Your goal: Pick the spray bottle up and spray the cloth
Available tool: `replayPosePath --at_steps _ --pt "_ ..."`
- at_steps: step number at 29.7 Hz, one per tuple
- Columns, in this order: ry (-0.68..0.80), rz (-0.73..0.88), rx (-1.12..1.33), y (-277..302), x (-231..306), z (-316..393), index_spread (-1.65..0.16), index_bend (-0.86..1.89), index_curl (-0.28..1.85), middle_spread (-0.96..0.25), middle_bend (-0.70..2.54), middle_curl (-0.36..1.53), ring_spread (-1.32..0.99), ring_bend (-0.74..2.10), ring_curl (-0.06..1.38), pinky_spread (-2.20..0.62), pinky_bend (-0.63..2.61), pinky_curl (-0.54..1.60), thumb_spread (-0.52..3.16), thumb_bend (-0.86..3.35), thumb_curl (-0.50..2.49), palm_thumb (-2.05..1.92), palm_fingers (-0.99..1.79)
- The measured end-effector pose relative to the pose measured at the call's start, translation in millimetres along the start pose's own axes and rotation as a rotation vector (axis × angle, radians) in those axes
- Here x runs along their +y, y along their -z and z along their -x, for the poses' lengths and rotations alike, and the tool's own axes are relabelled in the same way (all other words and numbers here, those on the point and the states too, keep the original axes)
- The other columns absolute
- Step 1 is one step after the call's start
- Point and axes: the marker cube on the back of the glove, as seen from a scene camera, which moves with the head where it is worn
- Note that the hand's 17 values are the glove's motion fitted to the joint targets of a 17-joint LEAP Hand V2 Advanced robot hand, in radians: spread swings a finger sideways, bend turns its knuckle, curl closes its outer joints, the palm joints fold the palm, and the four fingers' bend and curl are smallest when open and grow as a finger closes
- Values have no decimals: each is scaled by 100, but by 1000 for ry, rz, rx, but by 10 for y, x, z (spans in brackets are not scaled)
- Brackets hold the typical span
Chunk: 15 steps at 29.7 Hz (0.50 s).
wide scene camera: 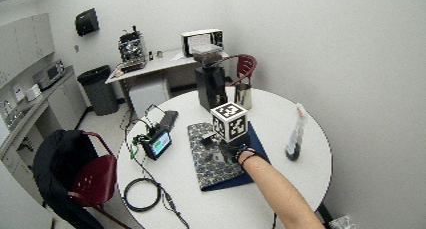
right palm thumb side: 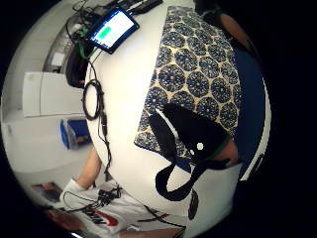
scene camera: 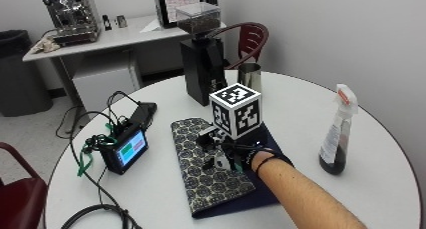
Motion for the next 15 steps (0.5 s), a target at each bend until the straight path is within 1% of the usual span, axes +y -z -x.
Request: replayPosePath --at_steps 3,7,15 --pt "-9 4 0 5 8 -30 -23 16 9 -3 37 13 -1 38 14 13 29 11 56 23 8 37 68" --pt "-19 12 -10 7 28 -74 -29 15 15 -4 38 18 -2 39 20 17 28 16 77 23 10 40 66" --pt "-24 23 11 0 56 -139 -34 15 20 -5 37 23 -2 38 24 20 26 21 100 20 14 43 65"
